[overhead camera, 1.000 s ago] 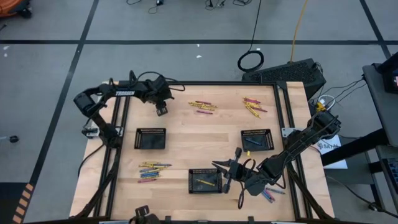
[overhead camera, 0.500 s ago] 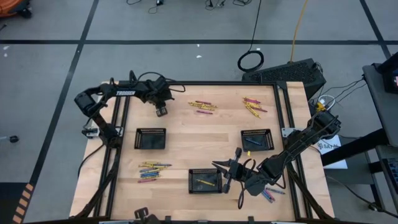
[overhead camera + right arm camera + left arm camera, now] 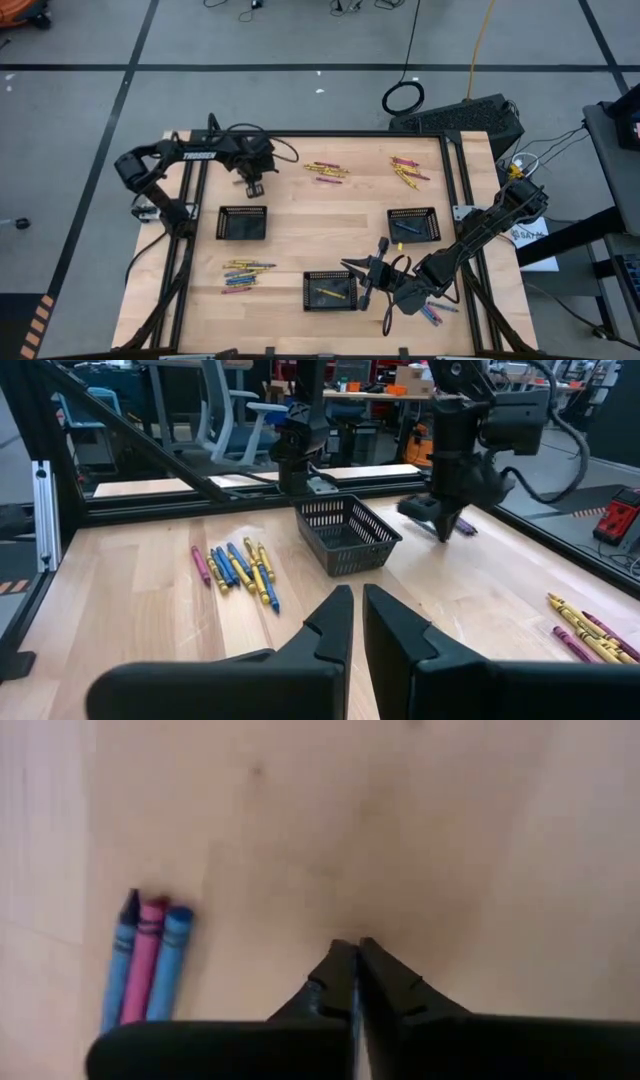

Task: Sort crayons
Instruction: Put the blue crayon into the left black bin, then adjust the left black bin

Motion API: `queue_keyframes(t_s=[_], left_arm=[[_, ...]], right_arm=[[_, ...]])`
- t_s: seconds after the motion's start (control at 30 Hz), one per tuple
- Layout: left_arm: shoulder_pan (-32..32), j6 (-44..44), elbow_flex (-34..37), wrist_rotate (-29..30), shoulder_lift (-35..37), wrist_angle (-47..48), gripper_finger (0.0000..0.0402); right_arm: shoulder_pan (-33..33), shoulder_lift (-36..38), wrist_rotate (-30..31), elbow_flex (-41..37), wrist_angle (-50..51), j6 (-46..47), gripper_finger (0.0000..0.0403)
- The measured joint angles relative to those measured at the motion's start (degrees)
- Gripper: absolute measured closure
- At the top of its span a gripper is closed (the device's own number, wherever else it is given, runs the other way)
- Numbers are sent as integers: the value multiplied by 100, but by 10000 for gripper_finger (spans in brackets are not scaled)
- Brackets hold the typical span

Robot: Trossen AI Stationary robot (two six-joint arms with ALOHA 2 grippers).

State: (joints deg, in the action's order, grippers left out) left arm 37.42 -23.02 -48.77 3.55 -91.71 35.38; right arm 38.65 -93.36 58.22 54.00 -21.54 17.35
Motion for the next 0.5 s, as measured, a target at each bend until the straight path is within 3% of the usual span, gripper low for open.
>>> queue_keyframes(t_s=[0.17, 0.5], left_arm=[[-585, 516, -9, 67, 675, 384, 401], [-2515, 1523, -15, 403, 2202, 1001, 401]], right_arm=[[0, 0, 2, 0, 16, -1, 390], [1, 0, 5, 0, 42, 0, 390]])
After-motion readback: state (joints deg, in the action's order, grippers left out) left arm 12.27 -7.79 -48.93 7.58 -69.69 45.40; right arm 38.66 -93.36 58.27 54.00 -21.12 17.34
